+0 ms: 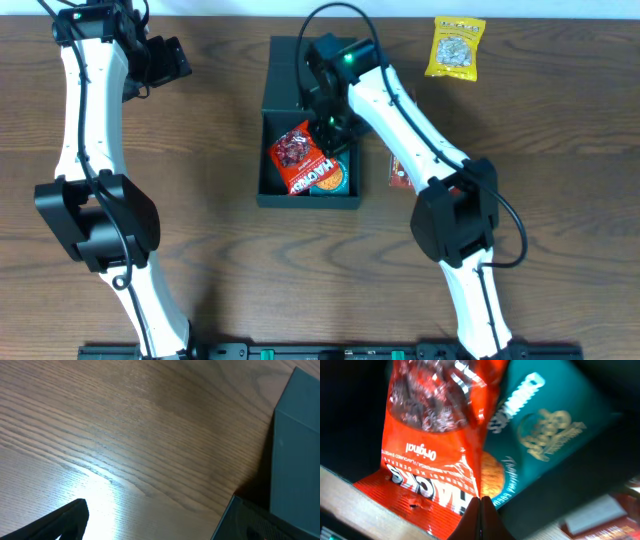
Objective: Pack container
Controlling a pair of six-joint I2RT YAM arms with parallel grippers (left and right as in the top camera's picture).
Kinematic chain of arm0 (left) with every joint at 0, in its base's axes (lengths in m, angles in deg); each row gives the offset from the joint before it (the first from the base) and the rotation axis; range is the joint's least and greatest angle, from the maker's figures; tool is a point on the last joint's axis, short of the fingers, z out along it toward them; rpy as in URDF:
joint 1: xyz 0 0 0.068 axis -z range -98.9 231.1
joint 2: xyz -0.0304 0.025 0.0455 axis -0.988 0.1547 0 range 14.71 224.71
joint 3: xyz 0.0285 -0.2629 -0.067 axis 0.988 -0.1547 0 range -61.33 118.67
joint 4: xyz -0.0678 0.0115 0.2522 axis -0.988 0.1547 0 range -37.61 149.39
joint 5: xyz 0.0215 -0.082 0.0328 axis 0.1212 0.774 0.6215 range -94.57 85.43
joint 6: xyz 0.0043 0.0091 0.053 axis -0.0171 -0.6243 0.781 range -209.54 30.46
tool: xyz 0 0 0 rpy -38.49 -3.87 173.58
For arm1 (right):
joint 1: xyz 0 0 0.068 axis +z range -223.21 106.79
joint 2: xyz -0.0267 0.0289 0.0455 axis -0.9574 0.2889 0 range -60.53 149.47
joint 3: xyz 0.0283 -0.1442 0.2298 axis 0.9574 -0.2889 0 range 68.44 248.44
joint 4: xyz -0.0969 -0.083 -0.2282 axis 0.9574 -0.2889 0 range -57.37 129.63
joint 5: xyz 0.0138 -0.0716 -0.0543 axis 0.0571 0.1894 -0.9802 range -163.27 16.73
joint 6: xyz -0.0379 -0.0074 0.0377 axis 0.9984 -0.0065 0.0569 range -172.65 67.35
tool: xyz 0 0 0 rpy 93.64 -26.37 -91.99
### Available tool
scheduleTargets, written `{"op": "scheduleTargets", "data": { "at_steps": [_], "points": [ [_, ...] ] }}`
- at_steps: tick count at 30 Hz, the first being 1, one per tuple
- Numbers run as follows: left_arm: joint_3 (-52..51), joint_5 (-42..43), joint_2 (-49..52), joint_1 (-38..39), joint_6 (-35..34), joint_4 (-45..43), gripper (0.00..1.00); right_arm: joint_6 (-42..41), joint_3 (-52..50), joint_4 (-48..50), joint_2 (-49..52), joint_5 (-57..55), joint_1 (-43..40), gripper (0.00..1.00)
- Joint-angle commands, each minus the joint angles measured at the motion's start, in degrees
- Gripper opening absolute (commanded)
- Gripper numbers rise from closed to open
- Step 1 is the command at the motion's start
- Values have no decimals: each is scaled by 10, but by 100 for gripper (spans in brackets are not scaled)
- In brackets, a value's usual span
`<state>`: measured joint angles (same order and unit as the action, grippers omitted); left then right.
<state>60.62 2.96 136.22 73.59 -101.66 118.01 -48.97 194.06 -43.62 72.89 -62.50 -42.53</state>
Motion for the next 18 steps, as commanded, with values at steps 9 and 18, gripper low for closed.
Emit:
{"op": "scheduleTargets", "data": {
  "at_steps": [9, 18],
  "points": [
    [11, 2, 0, -2, 5, 1, 96, 24, -69, 40, -10, 43, 41, 1],
    [11, 2, 0, -2, 5, 2, 95, 21, -73, 53, 14, 40, 57, 1]
  ]
}}
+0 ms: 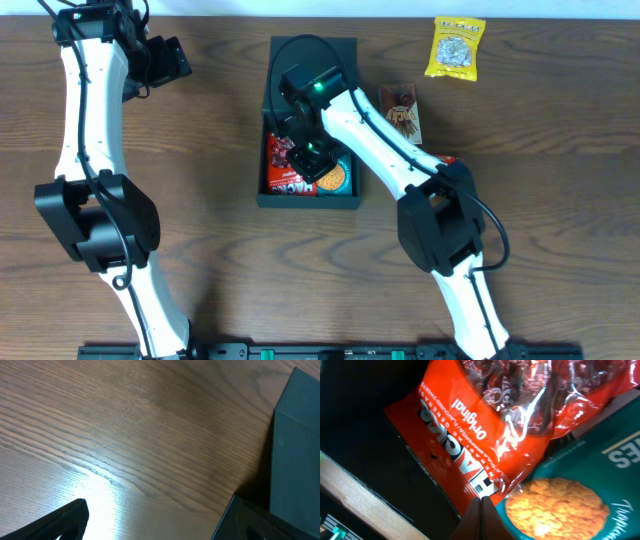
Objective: Pack container
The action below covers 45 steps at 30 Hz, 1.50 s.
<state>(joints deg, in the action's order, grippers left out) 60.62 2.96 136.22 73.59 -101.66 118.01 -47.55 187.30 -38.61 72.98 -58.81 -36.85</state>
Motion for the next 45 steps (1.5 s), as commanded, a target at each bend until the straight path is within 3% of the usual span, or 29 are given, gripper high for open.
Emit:
{"op": "scheduleTargets", "data": {
  "at_steps": [1, 23, 26, 31, 37, 45],
  "points": [
    [11, 2, 0, -2, 5, 2, 95, 2, -5, 4, 17, 2, 0, 1],
    [11, 2, 0, -2, 5, 2, 95, -25, 5, 91, 65, -55, -6, 1],
    [11, 2, 0, -2, 5, 1, 95, -25, 41, 71, 65, -54, -8, 1],
    [11, 2, 0, -2, 5, 2, 95, -25, 186, 17, 58, -54, -27, 1],
    [11, 2, 0, -2, 5, 4, 95, -39, 346, 21, 56, -79, -105, 2],
    [11, 16, 0, -2, 5, 1, 96, -130, 304, 49, 56, 24, -317, 1]
  ]
}}
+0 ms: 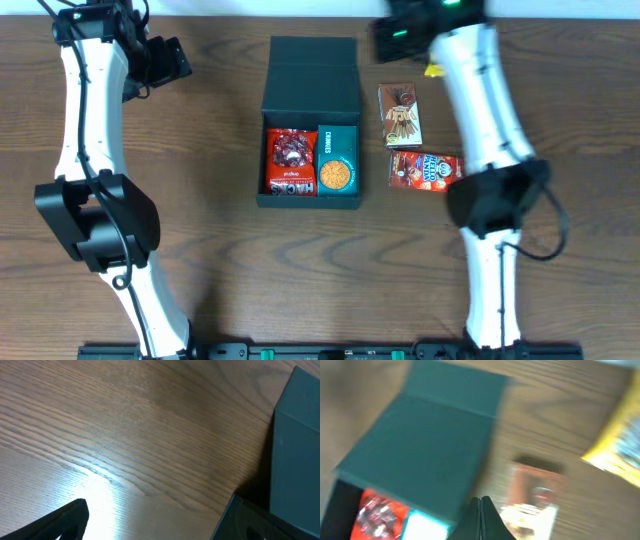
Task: Pack container
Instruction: 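Move the right gripper to the yellow candy bag and grasp it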
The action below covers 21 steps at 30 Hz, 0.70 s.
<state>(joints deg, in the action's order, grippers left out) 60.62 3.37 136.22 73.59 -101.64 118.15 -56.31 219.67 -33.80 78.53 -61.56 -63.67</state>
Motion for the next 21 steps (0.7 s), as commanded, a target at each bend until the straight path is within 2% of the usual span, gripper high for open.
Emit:
{"op": "scheduleTargets", "data": {
  "at_steps": [1, 4, 8, 10, 11, 14, 21],
  "points": [
    [11, 12, 0, -2, 5, 0, 95, -54, -35, 7, 1, 77, -82, 2],
    [11, 11, 0, -2, 5, -1, 96, -62, -91, 64, 1, 182, -158, 3],
    [11, 14, 0, -2, -4, -8, 95, -90, -176, 161, 1, 283, -224, 32],
    [11, 22, 0, -2, -4, -17, 95, -100, -215, 204, 1, 303, -243, 38],
    [11, 25, 0, -2, -4, -23, 95, -102, -236, 231, 1, 317, -252, 46],
    [11, 24, 0, -2, -4, -32, 96, -128, -295, 314, 3, 327, -264, 56],
    [11, 24, 0, -2, -8, -38, 95, -228, -317, 443, 64, 349, -264, 63]
  ]
}}
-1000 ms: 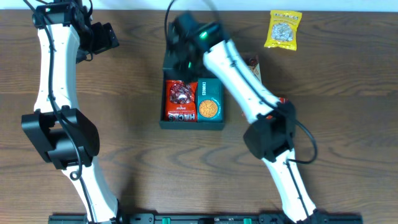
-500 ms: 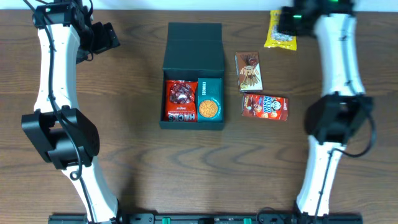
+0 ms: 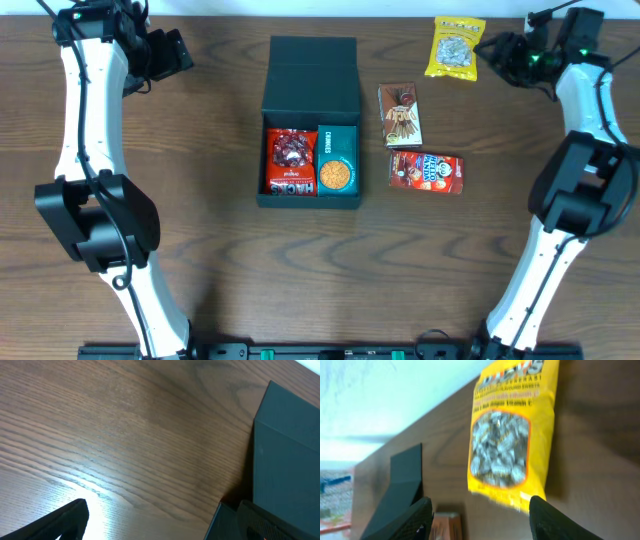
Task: Pack container
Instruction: 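Move the right gripper to the yellow candy bag and grasp it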
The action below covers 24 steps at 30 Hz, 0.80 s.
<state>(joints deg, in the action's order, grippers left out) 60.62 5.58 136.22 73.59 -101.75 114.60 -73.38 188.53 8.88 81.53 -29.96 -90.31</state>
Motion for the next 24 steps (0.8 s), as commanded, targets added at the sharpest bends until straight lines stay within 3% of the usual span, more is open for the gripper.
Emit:
{"op": "scheduleTargets", "data": {
  "at_steps": [1, 11, 17, 19, 24],
  "points": [
    [11, 2, 0, -2, -7, -3, 95, -70, -5, 33, 44, 38, 2, 63],
    [11, 1, 0, -2, -7, -4, 95, -101, -5, 72, 74, 11, 0, 62],
    [11, -1, 0, -2, -7, -13, 96, -105, -5, 72, 81, 11, 11, 54],
    [11, -1, 0, -2, -7, -14, 95, -105, -5, 73, 82, 10, 15, 47],
    [11, -1, 0, -2, -7, -14, 95, -116, -5, 88, 82, 11, 15, 1]
  ]
}}
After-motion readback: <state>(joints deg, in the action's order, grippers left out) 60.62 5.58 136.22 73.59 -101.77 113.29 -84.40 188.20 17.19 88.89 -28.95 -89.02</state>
